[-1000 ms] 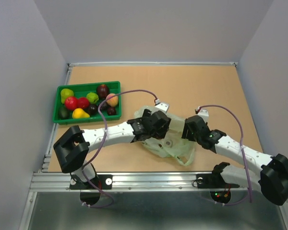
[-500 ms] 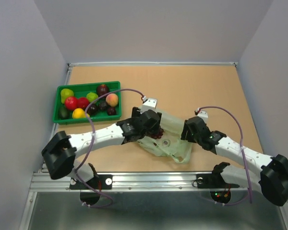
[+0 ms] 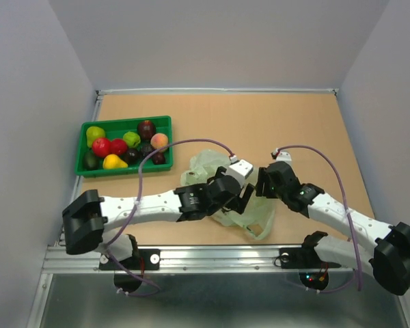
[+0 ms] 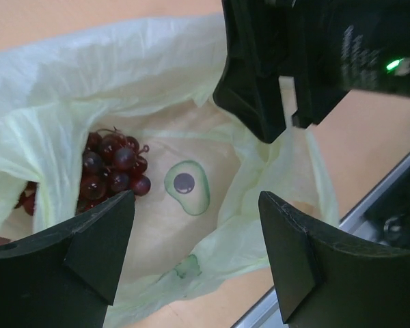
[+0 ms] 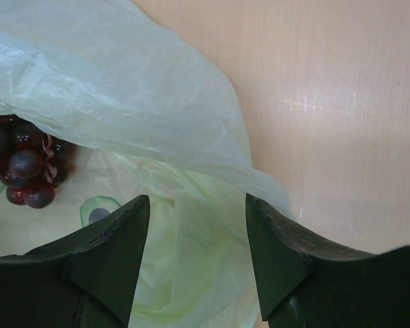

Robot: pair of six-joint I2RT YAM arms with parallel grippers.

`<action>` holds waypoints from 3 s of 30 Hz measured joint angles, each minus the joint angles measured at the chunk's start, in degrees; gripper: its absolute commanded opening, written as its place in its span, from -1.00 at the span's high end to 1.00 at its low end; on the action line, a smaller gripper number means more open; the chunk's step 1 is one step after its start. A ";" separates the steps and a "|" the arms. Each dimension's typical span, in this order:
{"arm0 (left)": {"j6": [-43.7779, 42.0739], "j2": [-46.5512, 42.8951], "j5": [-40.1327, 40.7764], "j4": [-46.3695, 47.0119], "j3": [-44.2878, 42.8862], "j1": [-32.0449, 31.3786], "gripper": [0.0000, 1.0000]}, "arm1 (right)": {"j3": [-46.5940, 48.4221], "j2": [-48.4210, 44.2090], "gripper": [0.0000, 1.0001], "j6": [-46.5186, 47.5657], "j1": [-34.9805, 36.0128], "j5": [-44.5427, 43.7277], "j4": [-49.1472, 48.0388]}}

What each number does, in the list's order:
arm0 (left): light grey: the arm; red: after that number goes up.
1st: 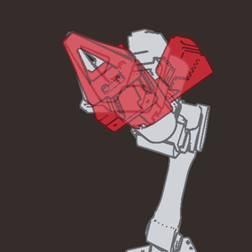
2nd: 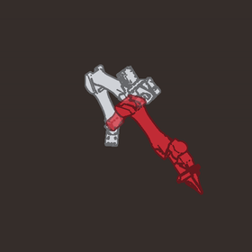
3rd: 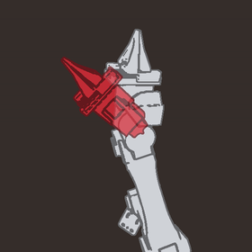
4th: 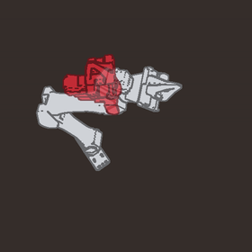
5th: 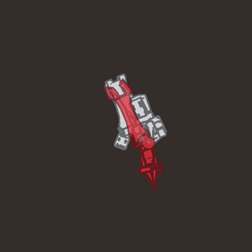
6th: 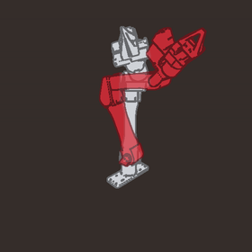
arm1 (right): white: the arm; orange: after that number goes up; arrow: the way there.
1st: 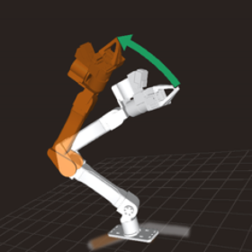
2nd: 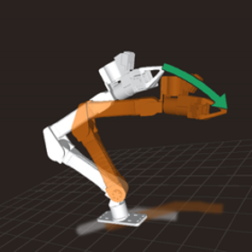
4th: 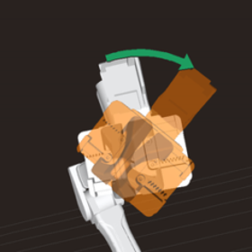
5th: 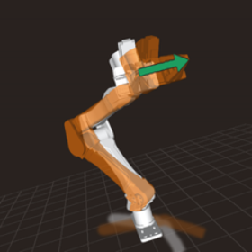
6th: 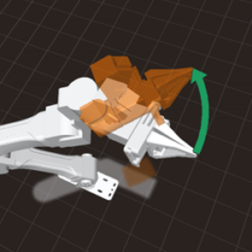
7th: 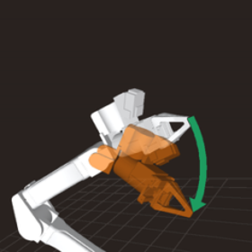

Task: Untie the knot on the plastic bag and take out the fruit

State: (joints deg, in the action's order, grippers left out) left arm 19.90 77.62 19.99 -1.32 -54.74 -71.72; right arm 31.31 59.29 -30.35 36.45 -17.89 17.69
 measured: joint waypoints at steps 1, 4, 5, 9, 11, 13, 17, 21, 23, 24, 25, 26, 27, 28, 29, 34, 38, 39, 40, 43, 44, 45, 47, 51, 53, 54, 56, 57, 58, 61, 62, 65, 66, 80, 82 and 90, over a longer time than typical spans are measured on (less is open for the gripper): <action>-0.13 2.25 -0.35 -0.07 0.00 0.00 -0.68 | 0.04 0.24 -0.27 0.15 0.00 0.07 -0.31; 0.31 8.94 0.94 -2.08 -0.52 0.11 -0.68 | 0.04 0.52 -0.26 0.13 0.00 0.17 -0.20; 0.81 10.82 1.68 -3.13 -1.01 0.17 -0.68 | 0.04 0.52 -0.26 0.11 0.00 0.20 -0.24; 4.42 17.38 5.92 -8.13 -4.48 1.86 -0.74 | -0.28 0.46 -0.27 -0.35 0.00 0.35 -0.26; 6.80 18.49 8.87 -9.62 -5.62 2.75 -0.79 | -0.39 0.39 -0.27 -0.72 0.00 0.37 -0.17; 9.68 18.60 12.22 -10.64 -6.27 3.65 -0.92 | -0.42 0.31 -0.27 -1.05 0.00 0.39 -0.24; 14.19 19.30 16.31 -11.17 -7.10 4.74 -0.97 | -1.31 -0.17 -0.28 -1.62 0.00 0.96 -0.42; 16.72 23.15 17.84 -10.49 -8.22 6.16 -0.97 | -1.97 -0.61 -0.28 -2.05 0.00 1.46 -0.28; 17.57 25.66 18.03 -9.42 -8.31 6.93 -0.97 | -2.25 -1.01 -0.28 -2.25 0.00 1.55 -0.33; 17.75 25.94 18.12 -9.20 -8.31 7.15 -0.97 | -2.25 -1.20 -0.28 -2.32 0.00 1.66 -0.28; 18.10 26.97 18.23 -8.87 -8.31 7.58 -0.97 | -2.25 -1.31 -0.28 -2.43 0.00 1.70 -0.35; 18.34 27.43 18.34 -8.52 -8.31 7.91 -0.96 | -2.25 -1.40 -0.28 -2.47 0.00 1.88 -0.44; 18.58 27.76 18.40 -8.09 -8.31 8.31 -0.91 | -2.27 -1.51 -0.28 -2.51 0.00 1.95 -0.42; 18.73 28.00 18.49 -7.69 -8.31 8.61 -0.87 | -2.29 -1.55 -0.28 -2.60 0.00 2.08 -0.44; 18.91 28.26 18.67 -6.95 -8.31 8.94 -0.76 | -2.29 -1.57 -0.28 -2.67 0.00 2.14 -0.50; 18.53 28.65 19.15 -4.87 -8.31 9.55 0.43 | -3.30 -1.57 -0.20 -2.91 0.00 2.34 -1.29; 17.27 28.41 18.84 -0.83 -8.24 9.55 0.90 | -3.30 -1.44 -0.10 -2.93 0.00 2.25 -1.79; 16.41 28.26 18.43 -0.11 -8.11 9.51 1.00 | -3.30 -1.38 -0.08 -2.95 0.00 2.19 -1.86; 15.69 27.87 17.73 1.14 -7.52 9.40 1.00 | -3.30 -1.01 -0.03 -2.93 0.00 1.97 -1.99; 12.90 26.95 16.61 2.82 -5.79 8.81 1.00 | -3.30 0.26 0.03 -2.91 0.00 1.09 -2.25; 11.89 26.49 15.98 2.97 -5.31 8.57 1.00 | -3.30 0.68 0.04 -2.91 0.00 0.68 -2.38; 10.62 25.51 15.06 3.06 -4.68 7.98 1.00 | -3.28 1.18 0.06 -2.89 0.00 0.22 -2.56; 7.89 23.47 12.41 3.04 -3.28 6.80 1.00 | -3.19 2.36 0.17 -2.84 0.00 -0.79 -3.04; 2.73 17.27 5.44 2.82 -0.07 3.26 1.00 | -2.78 5.18 0.46 -2.64 0.00 -3.06 -3.72; 0.39 13.31 1.79 2.82 1.44 2.12 1.00 | -2.03 6.49 0.74 -2.71 0.00 -4.48 -4.07; -0.61 11.65 0.35 2.93 2.03 1.79 1.00 | -1.60 7.17 0.81 -2.58 0.00 -5.22 -4.22; -2.91 7.10 -2.51 3.06 3.56 1.68 1.00 | -0.48 8.50 0.98 -2.54 0.00 -6.91 -4.76; -4.33 4.24 -3.93 3.06 4.26 1.70 1.00 | -0.02 9.05 0.99 -2.56 0.00 -7.78 -4.98; -5.38 2.16 -4.92 3.04 4.66 1.73 1.00 | 0.33 9.49 0.99 -2.54 0.00 -8.48 -5.16; -7.96 -3.32 -7.06 3.28 5.01 2.08 1.00 | 1.16 10.97 0.99 -2.49 0.00 -10.25 -5.66; -8.44 -4.63 -7.74 3.34 5.01 2.34 1.00 | 1.36 11.50 0.99 -2.49 0.00 -10.62 -5.75; -9.20 -9.03 -10.75 4.15 5.01 4.17 1.00 | 1.64 13.33 0.99 -2.71 0.00 -11.06 -5.92; -9.16 -10.19 -11.69 4.57 5.01 5.31 1.00 | 1.64 13.73 0.99 -2.93 0.00 -11.06 -5.90; -5.97 -18.49 -14.08 4.26 -12.52 23.43 1.00 | 1.07 14.56 0.98 -6.40 -0.35 -10.71 -6.25; -5.42 -18.43 -9.16 2.01 -16.04 27.26 1.00 | 0.37 14.12 0.98 -7.23 -1.38 -10.21 -6.23; -4.00 -15.02 1.29 -3.26 -13.25 47.56 1.00 | -1.46 8.33 0.97 -8.61 -6.08 -9.11 -6.21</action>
State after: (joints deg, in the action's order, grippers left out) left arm 15.90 62.61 21.28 -4.58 -67.99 -24.16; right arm 29.85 67.61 -38.96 30.37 -27.00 11.49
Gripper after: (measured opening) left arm 0.058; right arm 0.014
